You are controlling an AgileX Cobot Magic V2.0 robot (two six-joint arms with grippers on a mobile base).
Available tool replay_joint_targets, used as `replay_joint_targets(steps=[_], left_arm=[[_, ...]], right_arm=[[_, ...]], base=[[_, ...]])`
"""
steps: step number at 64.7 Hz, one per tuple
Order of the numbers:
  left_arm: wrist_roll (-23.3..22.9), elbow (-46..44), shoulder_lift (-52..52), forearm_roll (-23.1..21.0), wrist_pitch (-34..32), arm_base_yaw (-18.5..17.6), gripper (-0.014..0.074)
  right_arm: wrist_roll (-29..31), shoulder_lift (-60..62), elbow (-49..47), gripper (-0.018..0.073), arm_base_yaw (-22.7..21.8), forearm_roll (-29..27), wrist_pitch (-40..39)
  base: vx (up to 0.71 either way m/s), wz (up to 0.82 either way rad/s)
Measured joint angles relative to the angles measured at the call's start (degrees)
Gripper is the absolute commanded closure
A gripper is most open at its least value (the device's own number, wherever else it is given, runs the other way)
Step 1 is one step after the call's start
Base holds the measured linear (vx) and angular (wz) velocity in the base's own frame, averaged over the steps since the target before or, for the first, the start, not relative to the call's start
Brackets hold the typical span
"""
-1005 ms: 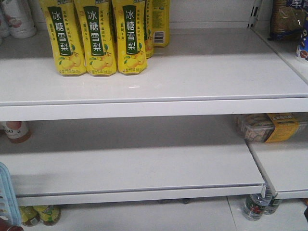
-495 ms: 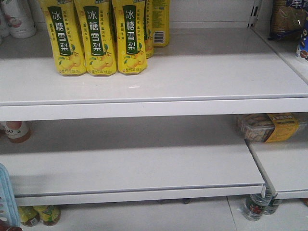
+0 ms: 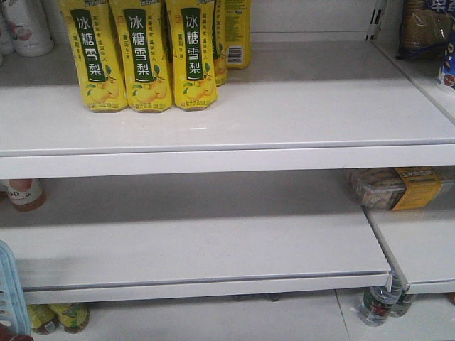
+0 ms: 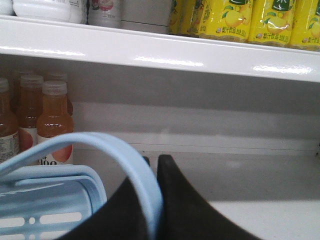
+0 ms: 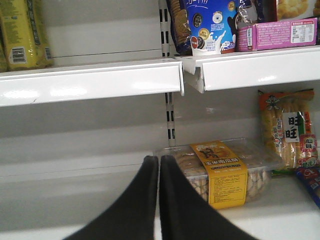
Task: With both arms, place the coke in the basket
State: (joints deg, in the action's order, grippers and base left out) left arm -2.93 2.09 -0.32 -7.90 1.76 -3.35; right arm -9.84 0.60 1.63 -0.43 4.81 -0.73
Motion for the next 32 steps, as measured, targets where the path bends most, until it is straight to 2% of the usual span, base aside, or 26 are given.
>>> replay_joint_targets(steps=[32], left_arm=[[0.0, 0.0, 0.0, 0.0, 0.0, 0.0, 0.0603]], right_arm=[[0.0, 0.0, 0.0, 0.0565, 0.0, -0.05, 0.0]], base=[[0.0, 0.0]])
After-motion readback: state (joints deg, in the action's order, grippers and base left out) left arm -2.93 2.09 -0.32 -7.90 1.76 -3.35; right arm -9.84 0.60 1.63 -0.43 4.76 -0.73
